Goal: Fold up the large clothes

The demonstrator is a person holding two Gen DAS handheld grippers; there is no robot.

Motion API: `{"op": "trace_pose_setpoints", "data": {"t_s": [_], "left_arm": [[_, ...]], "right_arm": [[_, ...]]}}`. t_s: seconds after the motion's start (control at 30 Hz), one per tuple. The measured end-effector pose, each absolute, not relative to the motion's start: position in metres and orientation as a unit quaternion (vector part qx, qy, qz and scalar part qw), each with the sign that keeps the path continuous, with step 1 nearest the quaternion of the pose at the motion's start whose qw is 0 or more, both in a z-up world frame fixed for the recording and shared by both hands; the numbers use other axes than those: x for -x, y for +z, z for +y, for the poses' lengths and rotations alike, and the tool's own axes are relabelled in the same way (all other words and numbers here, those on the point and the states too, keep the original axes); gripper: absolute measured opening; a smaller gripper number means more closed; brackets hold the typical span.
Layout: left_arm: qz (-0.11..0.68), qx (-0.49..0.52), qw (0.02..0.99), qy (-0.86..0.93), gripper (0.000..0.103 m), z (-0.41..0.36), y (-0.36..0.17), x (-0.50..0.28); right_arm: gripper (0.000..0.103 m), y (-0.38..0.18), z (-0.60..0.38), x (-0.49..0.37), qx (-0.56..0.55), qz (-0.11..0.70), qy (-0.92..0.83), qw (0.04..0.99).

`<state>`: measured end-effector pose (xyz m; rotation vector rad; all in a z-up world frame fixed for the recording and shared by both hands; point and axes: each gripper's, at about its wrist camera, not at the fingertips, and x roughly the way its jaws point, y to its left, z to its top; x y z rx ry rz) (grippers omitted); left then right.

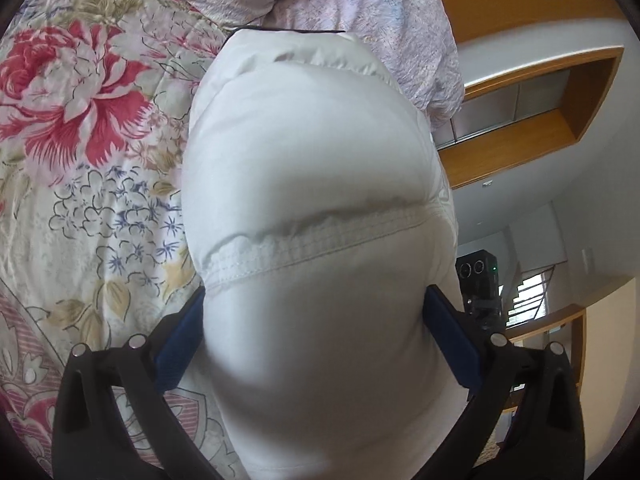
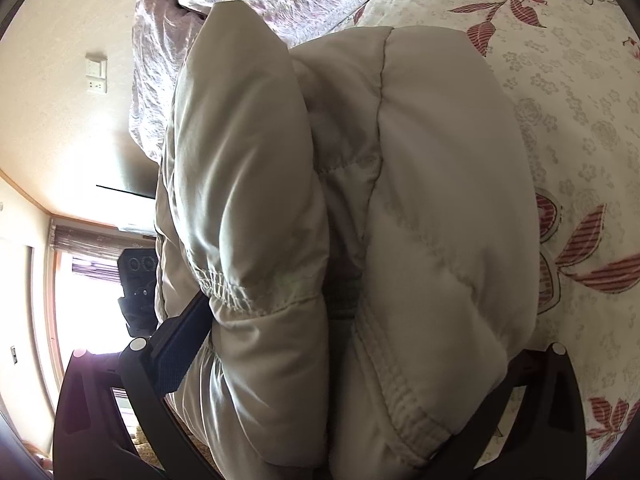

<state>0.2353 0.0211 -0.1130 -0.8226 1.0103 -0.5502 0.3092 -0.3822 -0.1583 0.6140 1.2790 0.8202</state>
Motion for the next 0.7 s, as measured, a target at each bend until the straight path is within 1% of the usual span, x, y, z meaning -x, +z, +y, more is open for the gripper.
{"op": "trace_pose_setpoints", "data": {"t_s": [0.37, 0.43, 0.47, 0.57, 0.6, 0.7], "left_arm": [[0.462, 0.384, 0.76, -0.249, 0.101, 0.015, -0.11, -0.239], [0.459, 0.384, 0.761, -0.25, 0.099, 0.015, -0.108, -0.238], [0.455, 0.385, 0.762, -0.252, 0.097, 0.016, -0.107, -0.236], [0.442, 0.383, 0.768, -0.262, 0.085, 0.017, -0.099, -0.233], [0.436, 0.379, 0.772, -0.266, 0.084, 0.016, -0.096, -0.231], [0.424, 0.372, 0.779, -0.274, 0.081, 0.017, -0.088, -0.23]], "right_arm": [[0.102, -0.165, -0.389, -0.308, -0.28, 0.553, 0.376, 0.689], [0.099, -0.166, -0.387, -0.307, -0.283, 0.549, 0.38, 0.689], [0.094, -0.166, -0.388, -0.305, -0.286, 0.544, 0.382, 0.691], [0.079, -0.155, -0.39, -0.295, -0.284, 0.517, 0.393, 0.705], [0.076, -0.153, -0.392, -0.293, -0.286, 0.511, 0.396, 0.707], [0.074, -0.154, -0.395, -0.292, -0.295, 0.502, 0.4, 0.708]]}}
